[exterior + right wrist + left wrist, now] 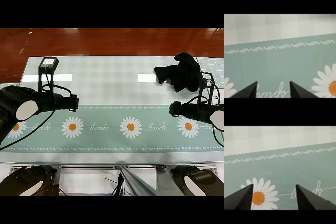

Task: Fold the shirts.

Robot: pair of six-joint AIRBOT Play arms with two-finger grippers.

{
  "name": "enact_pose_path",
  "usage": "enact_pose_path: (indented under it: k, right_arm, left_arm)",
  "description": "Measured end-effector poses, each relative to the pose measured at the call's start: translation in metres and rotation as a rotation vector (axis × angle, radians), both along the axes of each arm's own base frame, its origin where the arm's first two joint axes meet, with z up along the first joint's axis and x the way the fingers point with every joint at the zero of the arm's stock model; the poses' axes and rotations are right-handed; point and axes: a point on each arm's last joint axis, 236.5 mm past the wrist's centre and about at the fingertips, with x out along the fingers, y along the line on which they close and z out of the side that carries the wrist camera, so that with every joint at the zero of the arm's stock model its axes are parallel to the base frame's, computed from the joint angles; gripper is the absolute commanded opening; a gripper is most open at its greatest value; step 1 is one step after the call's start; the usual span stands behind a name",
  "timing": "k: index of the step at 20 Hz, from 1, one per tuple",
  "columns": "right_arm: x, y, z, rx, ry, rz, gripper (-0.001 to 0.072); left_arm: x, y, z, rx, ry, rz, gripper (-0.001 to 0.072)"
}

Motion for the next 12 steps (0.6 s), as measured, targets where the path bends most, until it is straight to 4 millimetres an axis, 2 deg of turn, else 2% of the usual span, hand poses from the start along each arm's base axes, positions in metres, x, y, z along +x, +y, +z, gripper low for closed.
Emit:
enact_pose_path:
  k: [5,8,10,12]
  right_arm:
    - [0.021,0.004,0.014,0.018,-0.107,0.005,0.0491]
    - [0.045,0.005,0.035,0.018,-0.240,0.014,0.0490]
    - [0.070,-0.008,0.061,-0.051,-0.396,0.022,0.0490]
    - [0.093,-0.038,0.087,-0.108,-0.523,-0.038,0.0490]
  left_arm:
    - [0.000,0.000,0.000,0.000,0.000,0.000,0.0614]
    - [0.005,-0.004,0.004,-0.016,-0.026,-0.004,0.0613]
    - [0.008,-0.005,0.005,-0.023,-0.039,-0.006,0.0613]
    - [0.009,-0.006,0.006,-0.024,-0.046,-0.009,0.0613]
